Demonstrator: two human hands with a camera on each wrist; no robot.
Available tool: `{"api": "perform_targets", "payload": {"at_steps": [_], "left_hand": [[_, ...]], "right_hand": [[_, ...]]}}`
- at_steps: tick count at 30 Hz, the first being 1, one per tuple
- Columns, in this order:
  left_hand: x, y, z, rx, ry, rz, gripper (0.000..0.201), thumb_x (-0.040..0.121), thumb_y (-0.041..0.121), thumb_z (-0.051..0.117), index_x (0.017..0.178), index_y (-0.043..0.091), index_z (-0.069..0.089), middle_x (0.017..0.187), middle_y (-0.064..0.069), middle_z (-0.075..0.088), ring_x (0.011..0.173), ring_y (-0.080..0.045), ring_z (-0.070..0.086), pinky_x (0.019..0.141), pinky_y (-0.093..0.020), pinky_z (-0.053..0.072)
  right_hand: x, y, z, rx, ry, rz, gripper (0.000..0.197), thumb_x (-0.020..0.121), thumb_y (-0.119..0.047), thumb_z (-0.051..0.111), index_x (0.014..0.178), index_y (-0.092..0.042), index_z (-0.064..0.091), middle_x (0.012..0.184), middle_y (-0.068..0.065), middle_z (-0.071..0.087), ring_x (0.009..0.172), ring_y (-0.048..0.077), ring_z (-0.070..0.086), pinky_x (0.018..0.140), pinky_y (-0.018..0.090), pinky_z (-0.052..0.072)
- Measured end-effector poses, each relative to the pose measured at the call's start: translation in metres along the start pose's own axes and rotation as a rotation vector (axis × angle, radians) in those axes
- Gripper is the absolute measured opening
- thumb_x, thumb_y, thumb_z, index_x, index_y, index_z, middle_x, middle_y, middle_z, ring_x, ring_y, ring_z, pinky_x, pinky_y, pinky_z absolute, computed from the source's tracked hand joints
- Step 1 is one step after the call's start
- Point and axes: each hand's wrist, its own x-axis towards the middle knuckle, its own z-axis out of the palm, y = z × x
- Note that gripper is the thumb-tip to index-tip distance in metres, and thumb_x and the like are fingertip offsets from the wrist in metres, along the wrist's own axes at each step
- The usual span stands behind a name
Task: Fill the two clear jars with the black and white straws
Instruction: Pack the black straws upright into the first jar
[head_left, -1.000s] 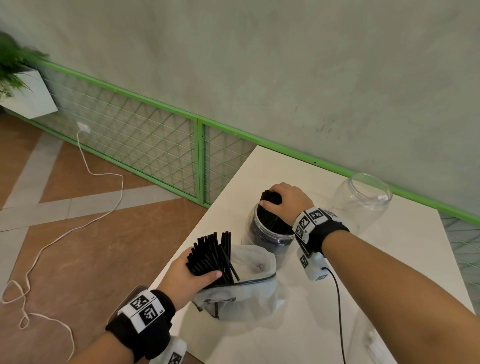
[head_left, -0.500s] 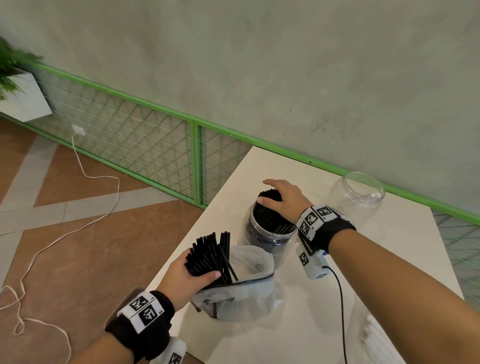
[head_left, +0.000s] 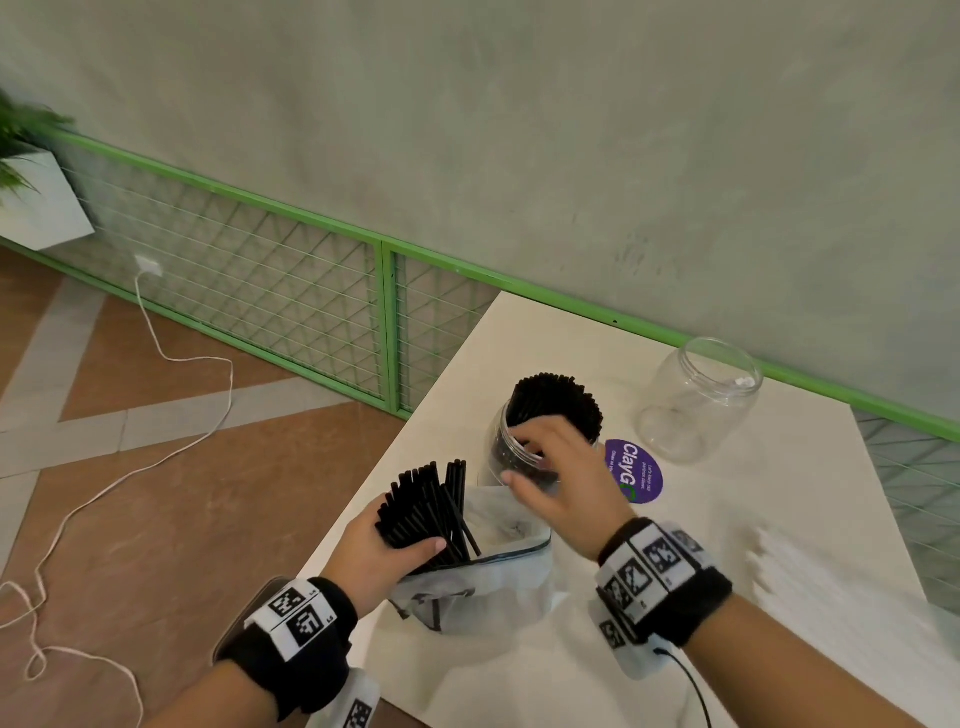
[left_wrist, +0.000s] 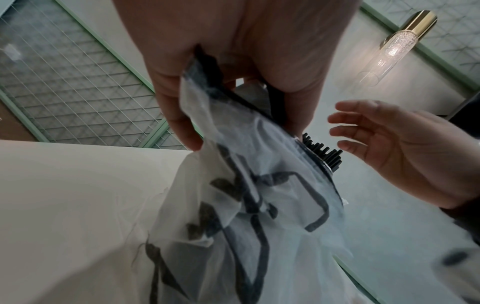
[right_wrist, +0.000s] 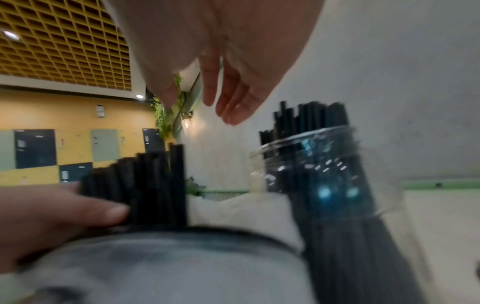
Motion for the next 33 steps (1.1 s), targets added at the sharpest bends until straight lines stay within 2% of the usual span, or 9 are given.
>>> {"api": "perform_targets", "payload": {"at_steps": [4, 7, 10, 14, 18, 24, 26, 29, 33], "left_hand": [[0.001, -0.001, 0.002, -0.024, -0.006, 0.037, 0.039, 0.067, 0.028, 0.082, 0.099, 0.020, 0.063, 0.091, 0.000, 0.071, 0.086, -0.008, 0.066, 0.075, -0.025, 0.051], [-0.002, 0.000, 0.003, -0.062, -0.037, 0.052, 0.047, 0.056, 0.040, 0.079, 0.097, 0.021, 0.064, 0.090, -0.001, 0.072, 0.084, -0.010, 0.068, 0.079, -0.035, 0.054], [-0.004, 0.002, 0.005, -0.040, -0.011, 0.063, 0.038, 0.064, 0.028, 0.082, 0.097, 0.023, 0.063, 0.089, 0.000, 0.071, 0.084, -0.008, 0.067, 0.079, -0.033, 0.054], [-0.007, 0.006, 0.005, -0.023, 0.022, 0.090, 0.028, 0.072, 0.015, 0.079, 0.090, 0.026, 0.062, 0.083, 0.003, 0.069, 0.076, -0.001, 0.064, 0.070, -0.023, 0.048], [-0.008, 0.013, 0.006, 0.044, 0.070, 0.134, 0.025, 0.073, 0.009, 0.075, 0.081, 0.025, 0.058, 0.077, 0.004, 0.065, 0.071, -0.006, 0.060, 0.060, -0.020, 0.041], [-0.004, 0.010, 0.002, 0.051, 0.118, 0.159, 0.021, 0.069, 0.017, 0.081, 0.079, 0.016, 0.062, 0.075, 0.001, 0.066, 0.070, -0.005, 0.060, 0.066, -0.022, 0.047], [-0.005, 0.009, -0.001, 0.022, 0.136, 0.169, 0.018, 0.072, 0.013, 0.079, 0.078, 0.016, 0.062, 0.075, 0.000, 0.066, 0.072, -0.005, 0.061, 0.070, -0.024, 0.049], [-0.007, 0.009, -0.001, -0.012, 0.143, 0.168, 0.017, 0.074, 0.009, 0.076, 0.078, 0.016, 0.061, 0.077, -0.001, 0.066, 0.073, -0.007, 0.061, 0.073, -0.024, 0.049], [-0.006, 0.008, 0.001, -0.005, 0.130, 0.181, 0.015, 0.076, 0.008, 0.073, 0.079, 0.016, 0.061, 0.078, 0.000, 0.065, 0.073, -0.005, 0.060, 0.069, -0.016, 0.043]], "right_hand": [[-0.013, -0.018, 0.036, 0.203, -0.279, 0.249, 0.083, 0.078, -0.038, 0.072, 0.146, -0.027, 0.025, 0.132, -0.012, 0.042, 0.114, 0.006, 0.046, 0.095, 0.023, 0.042], [-0.012, -0.023, 0.051, 0.188, -0.344, 0.299, 0.094, 0.077, -0.031, 0.076, 0.148, -0.031, 0.014, 0.133, -0.003, 0.043, 0.122, 0.009, 0.041, 0.105, 0.029, 0.038], [-0.010, -0.020, 0.062, 0.227, -0.328, 0.312, 0.078, 0.075, -0.026, 0.074, 0.141, -0.032, 0.032, 0.131, -0.002, 0.049, 0.122, 0.012, 0.042, 0.107, 0.034, 0.037], [-0.008, -0.022, 0.069, 0.307, -0.263, 0.323, 0.044, 0.065, -0.035, 0.067, 0.108, -0.030, 0.056, 0.106, 0.000, 0.058, 0.104, 0.014, 0.050, 0.092, 0.030, 0.040], [-0.007, -0.025, 0.076, 0.365, -0.185, 0.293, 0.029, 0.063, -0.045, 0.071, 0.088, -0.048, 0.059, 0.101, -0.001, 0.060, 0.104, 0.016, 0.055, 0.095, 0.032, 0.043], [-0.011, -0.023, 0.070, 0.482, -0.087, 0.337, 0.013, 0.076, -0.022, 0.071, 0.082, -0.013, 0.065, 0.081, 0.000, 0.063, 0.082, 0.013, 0.060, 0.082, 0.035, 0.050], [-0.012, -0.020, 0.063, 0.506, -0.055, 0.351, 0.004, 0.082, -0.017, 0.069, 0.080, -0.016, 0.065, 0.076, -0.006, 0.062, 0.076, 0.007, 0.058, 0.078, 0.027, 0.048], [-0.014, -0.016, 0.057, 0.550, 0.047, 0.372, 0.018, 0.081, -0.017, 0.070, 0.072, -0.030, 0.064, 0.071, -0.011, 0.061, 0.074, 0.007, 0.056, 0.074, 0.027, 0.046], [-0.025, -0.006, 0.061, 0.538, 0.077, 0.423, 0.020, 0.080, -0.012, 0.072, 0.072, -0.027, 0.062, 0.070, -0.012, 0.061, 0.073, 0.005, 0.056, 0.072, 0.021, 0.047]]}}
